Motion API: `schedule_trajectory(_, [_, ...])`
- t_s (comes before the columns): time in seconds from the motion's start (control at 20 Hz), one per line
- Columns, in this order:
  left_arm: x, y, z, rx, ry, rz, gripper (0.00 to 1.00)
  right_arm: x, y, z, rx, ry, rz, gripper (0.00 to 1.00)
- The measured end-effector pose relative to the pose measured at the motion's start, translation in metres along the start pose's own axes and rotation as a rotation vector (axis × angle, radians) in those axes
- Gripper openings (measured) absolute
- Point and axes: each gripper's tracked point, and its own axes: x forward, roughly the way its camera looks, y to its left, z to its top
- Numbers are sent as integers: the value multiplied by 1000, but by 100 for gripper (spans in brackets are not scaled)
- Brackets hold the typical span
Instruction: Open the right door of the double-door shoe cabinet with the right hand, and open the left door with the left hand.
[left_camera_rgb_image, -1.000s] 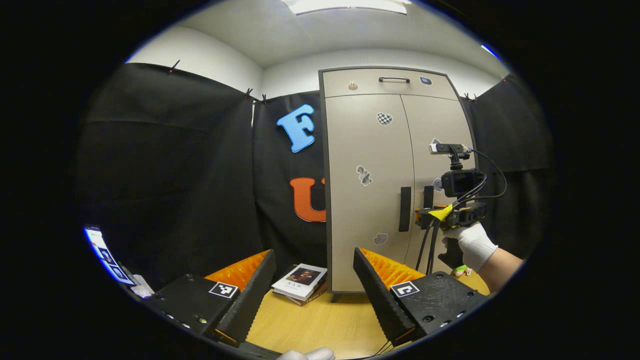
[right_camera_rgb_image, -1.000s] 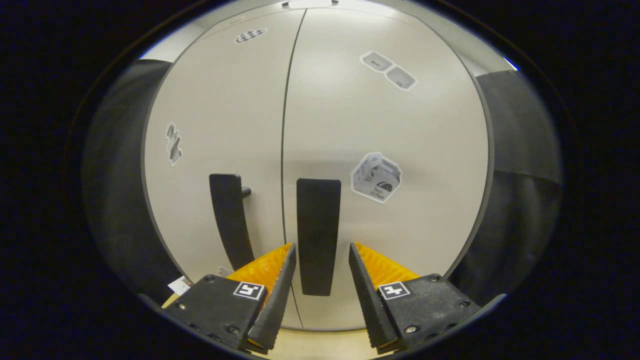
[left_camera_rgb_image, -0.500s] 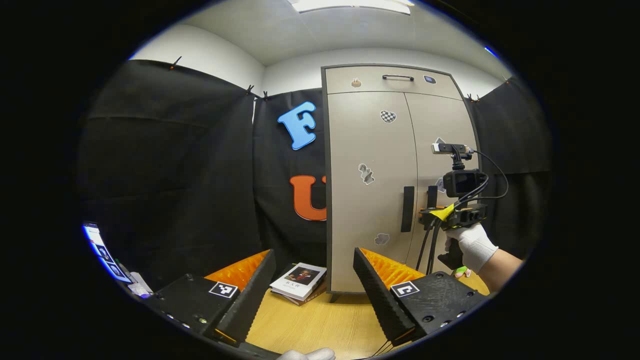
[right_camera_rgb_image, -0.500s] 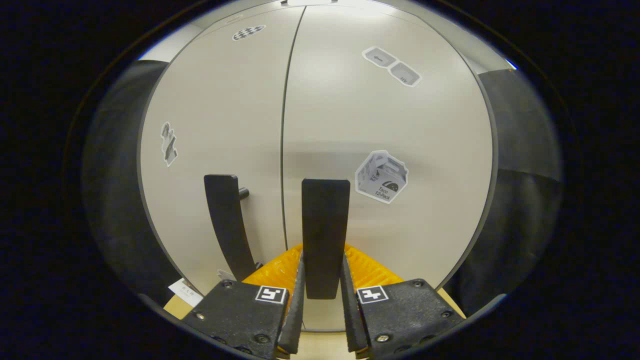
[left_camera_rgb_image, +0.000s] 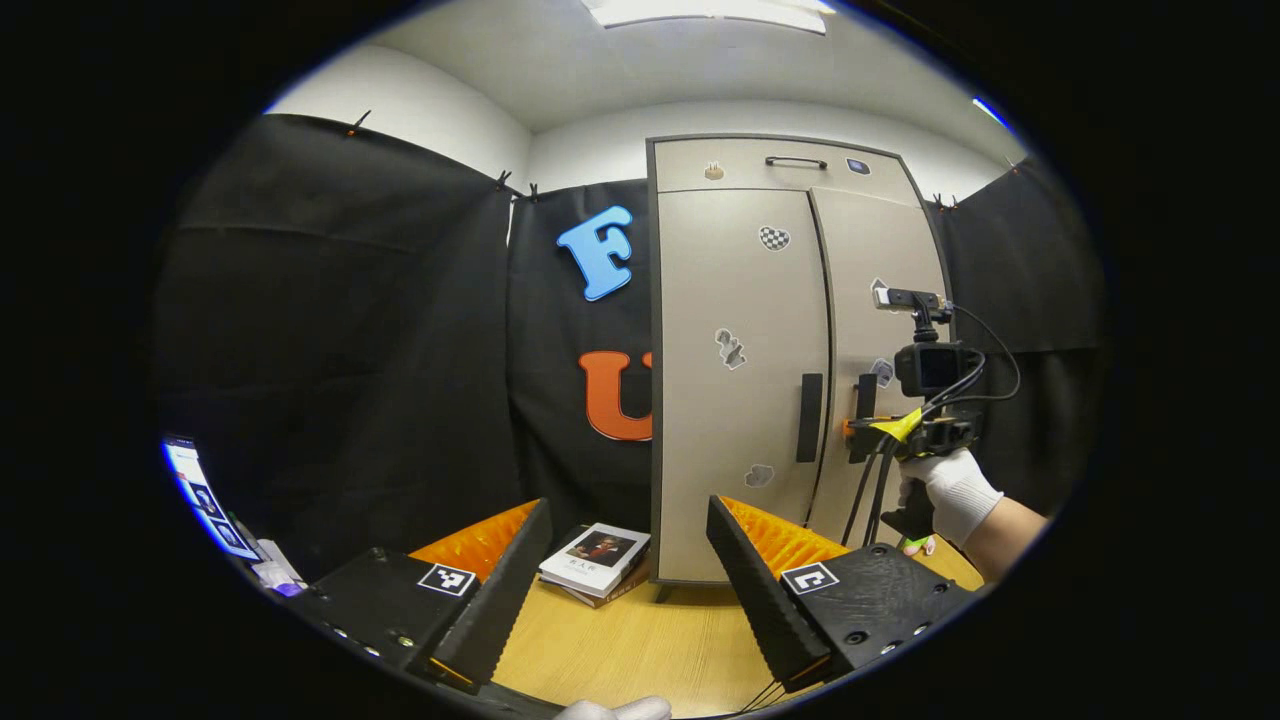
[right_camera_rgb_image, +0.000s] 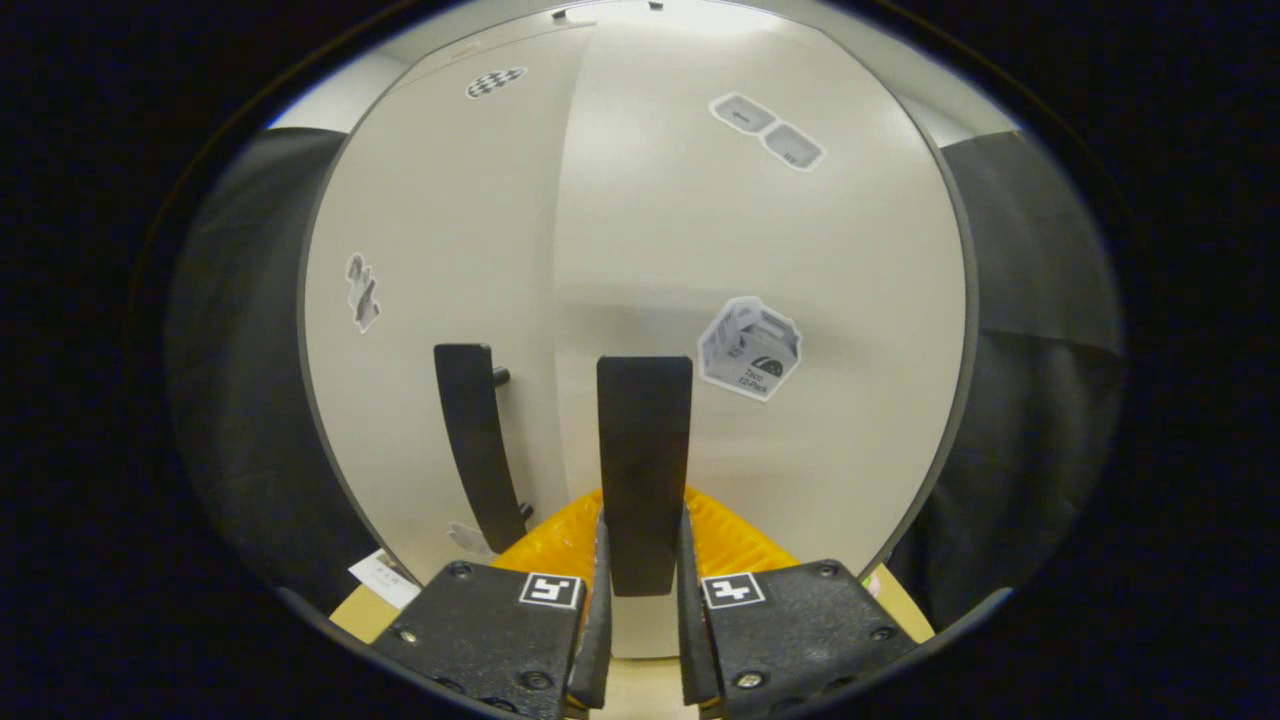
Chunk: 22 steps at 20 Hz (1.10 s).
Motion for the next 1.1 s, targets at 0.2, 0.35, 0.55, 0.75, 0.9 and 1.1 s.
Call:
schedule_trajectory(0.2, [-13, 0, -2, -8, -6, -12, 95, -26, -10, -6, 12, -2, 10, 29])
schedule_trajectory(0.35, [-17, -1, -4, -11, -6, -20, 95, -45, -17, -10, 5, -9, 11, 29])
schedule_trajectory(0.55, [-27, -5, -6, -14, -4, -30, 95, -66, -30, -13, 13, -13, 13, 27])
schedule_trajectory(0.75, [-33, -9, -4, -7, -11, -32, 95, -86, -44, -17, 19, -18, 11, 26])
schedule_trajectory(0.9, [-39, -15, -4, -3, -11, -38, 95, -104, -60, -20, 24, -23, 3, 24])
schedule_trajectory(1.1, [-44, -30, 0, -1, -20, -60, 95, -124, -85, -25, 38, -23, -13, 23])
